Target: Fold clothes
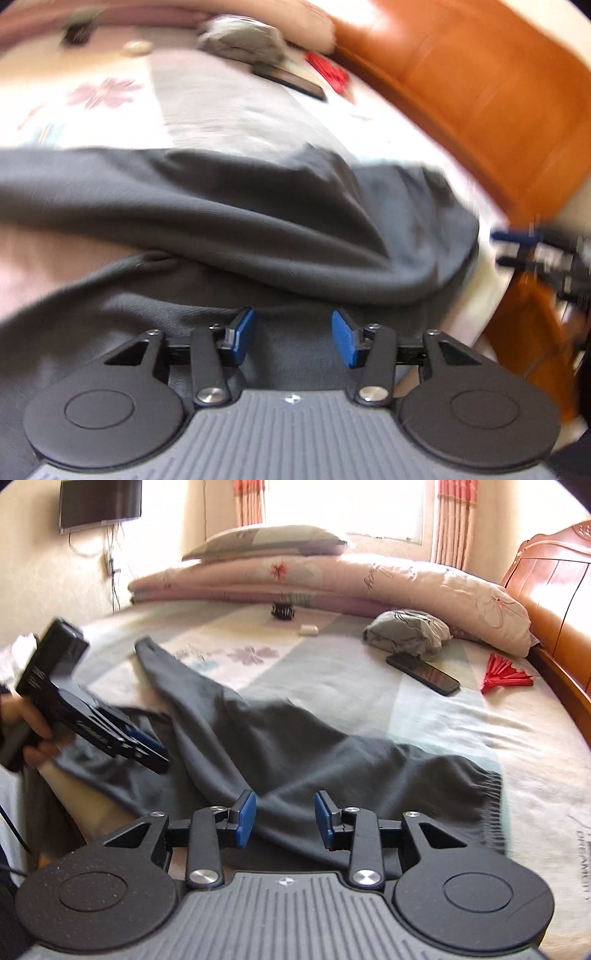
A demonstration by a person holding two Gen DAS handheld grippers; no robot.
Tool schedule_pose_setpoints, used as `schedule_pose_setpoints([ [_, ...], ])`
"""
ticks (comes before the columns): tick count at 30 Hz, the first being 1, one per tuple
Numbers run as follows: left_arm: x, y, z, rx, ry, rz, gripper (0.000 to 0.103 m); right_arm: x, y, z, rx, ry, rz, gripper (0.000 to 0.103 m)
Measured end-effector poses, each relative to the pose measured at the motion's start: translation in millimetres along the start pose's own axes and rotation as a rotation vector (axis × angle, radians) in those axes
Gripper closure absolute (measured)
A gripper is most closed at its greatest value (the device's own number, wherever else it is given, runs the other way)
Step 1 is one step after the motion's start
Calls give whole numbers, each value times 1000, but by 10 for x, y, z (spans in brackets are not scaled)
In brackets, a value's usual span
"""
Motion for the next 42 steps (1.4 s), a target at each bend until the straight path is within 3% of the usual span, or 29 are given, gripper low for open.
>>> schedule_pose_setpoints([
  [4, 8, -89, 179, -34, -131, -36, 55, 72, 88, 72, 77, 104, -34, 59],
  [6, 10, -150, 204, -19, -147, -54, 54, 114, 196, 183, 107, 94, -28, 59],
  [7, 15, -188, 211, -3, -148, -65, 53, 137, 259, 267, 117, 66, -21, 59],
  [9, 36, -277, 238, 43, -154, -85, 39, 181, 405, 453, 135, -4, -3, 60],
  [15, 106, -496, 320, 210, -117, -98, 30, 219, 1023, 1115, 154, -303, 58, 62],
  [18, 108, -546, 342, 248, -97, -88, 29, 153, 1354, 1330, 134, -432, 101, 70],
  [21, 112, -578, 373, 212, -118, -91, 28, 77, 1582, 1419, 94, -522, 131, 78],
  [23, 113, -597, 385, 174, -143, -103, 28, 68, 1642, 1421, 78, -545, 139, 96],
  [25, 128, -602, 392, 120, -177, -123, 27, 106, 1643, 1395, 64, -538, 134, 97],
  [29, 151, -545, 461, -14, -312, -164, 27, 303, 1500, 1261, 103, -402, 87, 98],
  [35, 115, -306, 615, -179, -519, -220, 26, 406, 1309, 1105, 275, -139, 97, 98],
  [38, 74, -138, 752, -215, -597, -240, 27, 337, 1259, 1073, 307, -78, 127, 97],
  [42, 112, -104, 837, -226, -591, -305, 25, 284, 1121, 1002, 304, -39, 114, 93],
])
Point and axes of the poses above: each gripper's, at about its wrist camera, not at the fingertips, and y roughly the way its jaws point, z to its left, x to its top, the point moved 5 cm from there along y, roughly the way its jaws point, and after that the axes turned 6 degrees about -z, right-handed, at the moved point
